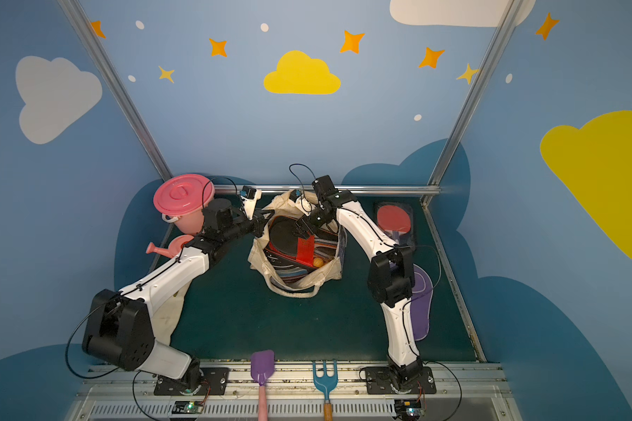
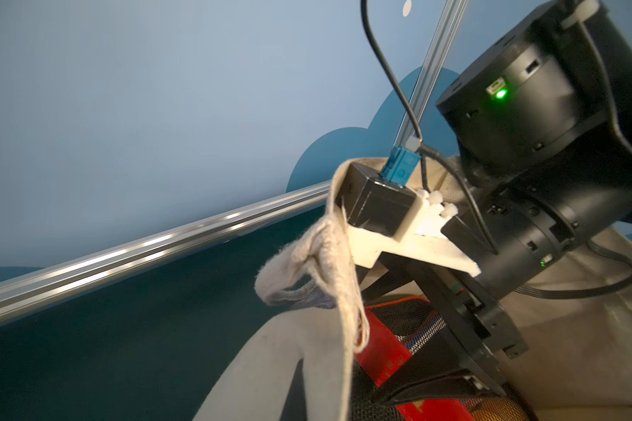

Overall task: Remove the ping pong set from the canvas bag
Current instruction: Pick up the ping pong set from the canvas bag.

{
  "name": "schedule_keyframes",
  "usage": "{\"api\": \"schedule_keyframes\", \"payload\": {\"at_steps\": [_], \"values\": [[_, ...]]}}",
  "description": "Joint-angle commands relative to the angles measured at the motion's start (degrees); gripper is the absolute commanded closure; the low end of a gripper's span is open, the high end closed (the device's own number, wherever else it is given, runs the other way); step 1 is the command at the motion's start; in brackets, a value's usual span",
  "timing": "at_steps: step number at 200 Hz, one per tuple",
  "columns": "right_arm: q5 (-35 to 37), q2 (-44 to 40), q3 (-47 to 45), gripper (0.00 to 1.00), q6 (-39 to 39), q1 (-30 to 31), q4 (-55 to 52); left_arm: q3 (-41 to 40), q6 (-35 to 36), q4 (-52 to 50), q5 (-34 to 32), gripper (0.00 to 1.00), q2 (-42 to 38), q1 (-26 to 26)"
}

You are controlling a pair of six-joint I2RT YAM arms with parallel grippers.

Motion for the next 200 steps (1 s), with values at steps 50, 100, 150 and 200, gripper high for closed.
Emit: {"api": "schedule_keyframes", "payload": {"at_steps": [50,100,150,200], "values": [[1.5,6.4,3.2,0.14,-0.4,-2.2,-0.6,3.4,-0.5,5.6,7.8,0.96,2.6,-0.1],[-12.0,12.0,7.1,0.14,-4.3,-4.0,-9.7,3.7,0.1,6.0,9.4,0.96,3.7,-0.1],[-22.6,20.2,17.6,0.14,-13.7,-4.8,-28.5,4.1,-0.3,6.8,11.0,0.96,5.0,-0.1],[-22.0,19.7,17.6,0.46,-13.2,-5.2,-28.6,4.1,-0.3,6.3,11.0,0.96,4.7,-0.2]]}}
